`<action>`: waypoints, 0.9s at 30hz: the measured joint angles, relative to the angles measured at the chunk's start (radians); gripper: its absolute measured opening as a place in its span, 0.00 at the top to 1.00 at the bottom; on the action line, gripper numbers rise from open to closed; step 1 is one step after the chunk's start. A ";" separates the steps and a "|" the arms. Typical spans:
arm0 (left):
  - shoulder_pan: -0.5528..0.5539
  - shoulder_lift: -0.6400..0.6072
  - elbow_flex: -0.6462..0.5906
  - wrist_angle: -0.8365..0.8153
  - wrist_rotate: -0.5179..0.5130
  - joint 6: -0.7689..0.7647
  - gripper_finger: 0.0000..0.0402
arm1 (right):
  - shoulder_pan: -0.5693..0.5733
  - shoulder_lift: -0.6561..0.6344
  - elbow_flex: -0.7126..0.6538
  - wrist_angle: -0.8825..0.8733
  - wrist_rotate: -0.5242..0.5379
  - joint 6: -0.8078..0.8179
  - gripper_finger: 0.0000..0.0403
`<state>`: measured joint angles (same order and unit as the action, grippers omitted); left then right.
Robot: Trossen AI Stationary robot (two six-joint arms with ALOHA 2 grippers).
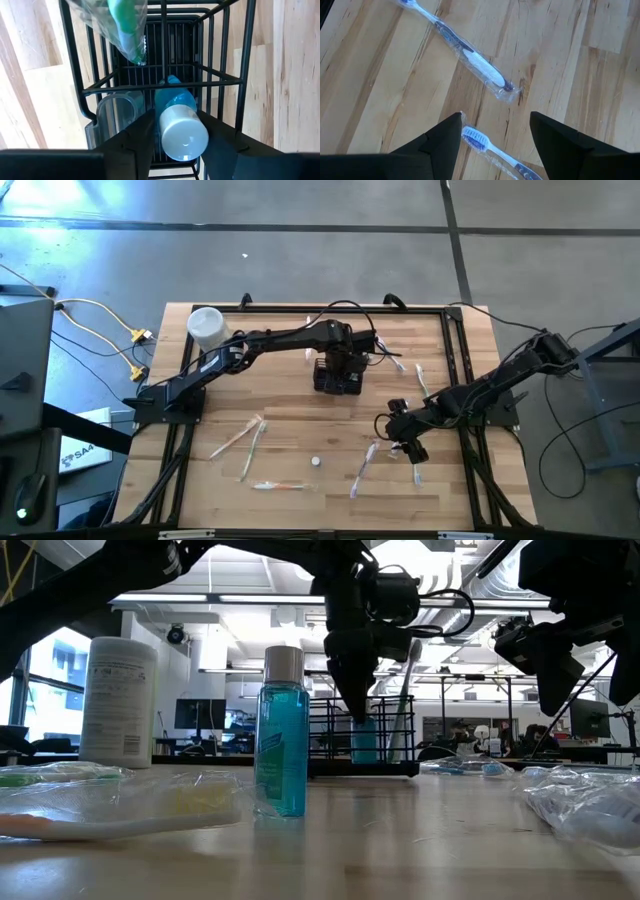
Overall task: Pick & Place toothbrushing station
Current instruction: Put the top mouthwash into the mesh organizer
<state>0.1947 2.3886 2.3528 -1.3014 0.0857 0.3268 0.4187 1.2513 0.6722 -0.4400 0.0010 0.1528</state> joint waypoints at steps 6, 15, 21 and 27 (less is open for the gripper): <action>0.000 0.000 0.000 0.000 -0.002 0.000 0.64 | 0.000 0.000 0.000 0.000 0.000 0.000 0.43; 0.000 0.000 0.000 -0.011 -0.032 -0.001 0.63 | 0.000 0.000 0.000 0.000 0.000 0.000 0.43; 0.000 0.000 0.000 -0.012 -0.035 -0.017 0.63 | 0.000 0.000 0.000 0.000 0.000 0.000 0.43; 0.000 0.000 0.000 -0.022 -0.032 -0.018 0.63 | 0.000 0.000 0.000 0.000 0.000 0.000 0.43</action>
<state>0.1947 2.3886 2.3528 -1.3231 0.0540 0.3092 0.4191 1.2514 0.6720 -0.4400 0.0010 0.1528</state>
